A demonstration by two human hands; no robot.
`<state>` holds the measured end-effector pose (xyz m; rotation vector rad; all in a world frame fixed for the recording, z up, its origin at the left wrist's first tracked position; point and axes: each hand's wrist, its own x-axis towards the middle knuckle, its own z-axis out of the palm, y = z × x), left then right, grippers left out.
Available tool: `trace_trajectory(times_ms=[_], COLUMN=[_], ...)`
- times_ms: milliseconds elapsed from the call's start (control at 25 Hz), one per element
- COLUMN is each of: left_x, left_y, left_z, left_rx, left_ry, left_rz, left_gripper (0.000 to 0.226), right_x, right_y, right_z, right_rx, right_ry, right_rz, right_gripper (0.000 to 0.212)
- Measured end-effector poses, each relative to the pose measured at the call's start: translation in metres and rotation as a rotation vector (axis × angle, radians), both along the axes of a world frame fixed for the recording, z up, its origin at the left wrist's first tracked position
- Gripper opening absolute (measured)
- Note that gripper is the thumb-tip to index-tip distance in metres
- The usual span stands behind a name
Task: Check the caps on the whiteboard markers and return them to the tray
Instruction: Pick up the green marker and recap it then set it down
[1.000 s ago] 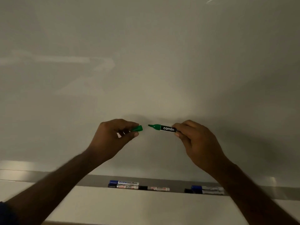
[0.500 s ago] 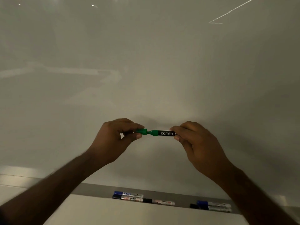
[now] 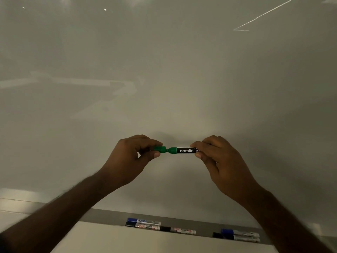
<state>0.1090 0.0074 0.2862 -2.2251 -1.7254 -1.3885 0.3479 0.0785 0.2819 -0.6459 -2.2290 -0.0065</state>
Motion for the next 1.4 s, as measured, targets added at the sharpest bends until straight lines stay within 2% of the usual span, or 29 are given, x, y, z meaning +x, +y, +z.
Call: trace_trajectory(times_ms=[520, 840, 960, 1400], left_x=[0.016, 0.014, 0.011, 0.019], left_y=[0.008, 0.025, 0.040, 0.082], left_z=[-0.006, -0.024, -0.049, -0.202], left_rx=[0.089, 0.048, -0.018, -0.334], left_ry=[0.190, 0.158, 0.169, 0.124], left_rz=[0.005, -0.036, -0.049, 0.001], left_gripper=[0.014, 0.016, 0.018, 0.024], right_x=[-0.009, -0.004, -0.001, -0.001], right_y=[0.008, 0.024, 0.034, 0.059], right_z=[-0.006, -0.023, -0.048, -0.191], right_rx=[-0.078, -0.127, -0.187, -0.431], right_ry=[0.045, 0.054, 0.036, -0.145], right_rz=[0.076, 0.082, 0.065, -0.161], right_gripper=[0.024, 0.023, 0.022, 0.027])
